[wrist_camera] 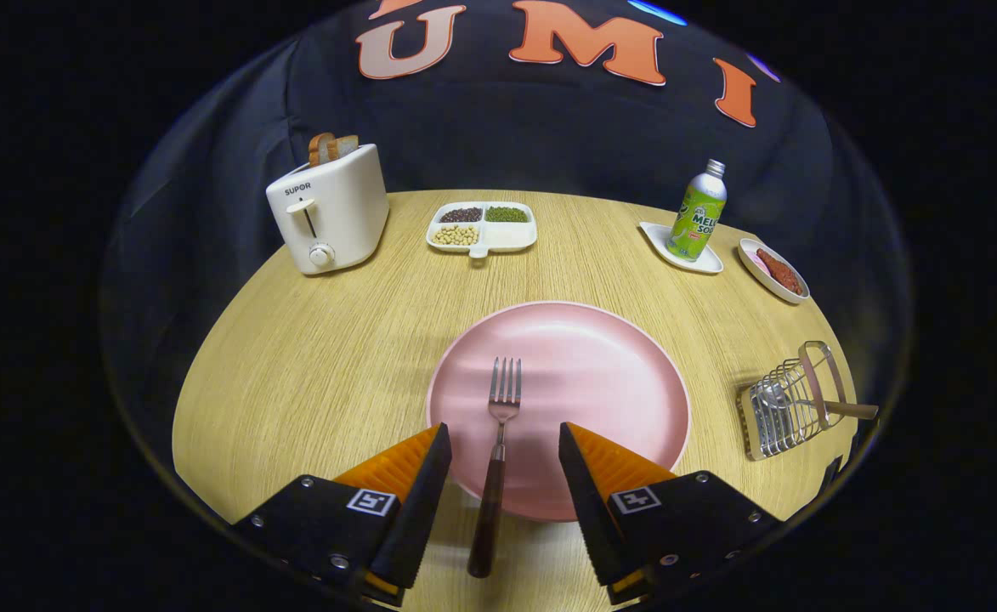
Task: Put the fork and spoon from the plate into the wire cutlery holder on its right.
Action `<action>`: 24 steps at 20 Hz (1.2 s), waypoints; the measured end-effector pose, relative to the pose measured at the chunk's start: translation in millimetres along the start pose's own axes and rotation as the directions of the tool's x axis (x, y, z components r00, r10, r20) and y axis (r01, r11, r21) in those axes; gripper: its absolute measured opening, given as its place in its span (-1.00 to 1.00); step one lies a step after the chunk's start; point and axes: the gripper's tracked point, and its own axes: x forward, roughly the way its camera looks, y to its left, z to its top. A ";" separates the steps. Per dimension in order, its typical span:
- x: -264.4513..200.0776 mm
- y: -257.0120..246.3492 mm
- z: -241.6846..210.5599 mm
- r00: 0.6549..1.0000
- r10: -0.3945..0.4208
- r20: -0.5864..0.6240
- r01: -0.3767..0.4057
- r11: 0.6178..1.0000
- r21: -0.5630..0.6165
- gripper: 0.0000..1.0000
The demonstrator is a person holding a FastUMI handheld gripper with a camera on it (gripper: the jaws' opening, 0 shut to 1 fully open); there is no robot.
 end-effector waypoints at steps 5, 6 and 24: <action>12.8 4.7 -8.4 0.999 0.015 -0.048 -0.015 1.000 0.010 0.10; 15.0 4.1 -10.5 0.998 0.015 -0.060 -0.015 1.000 0.013 -0.08; -19.0 -44.9 18.5 0.998 0.058 -0.018 -0.058 0.998 -0.005 -0.93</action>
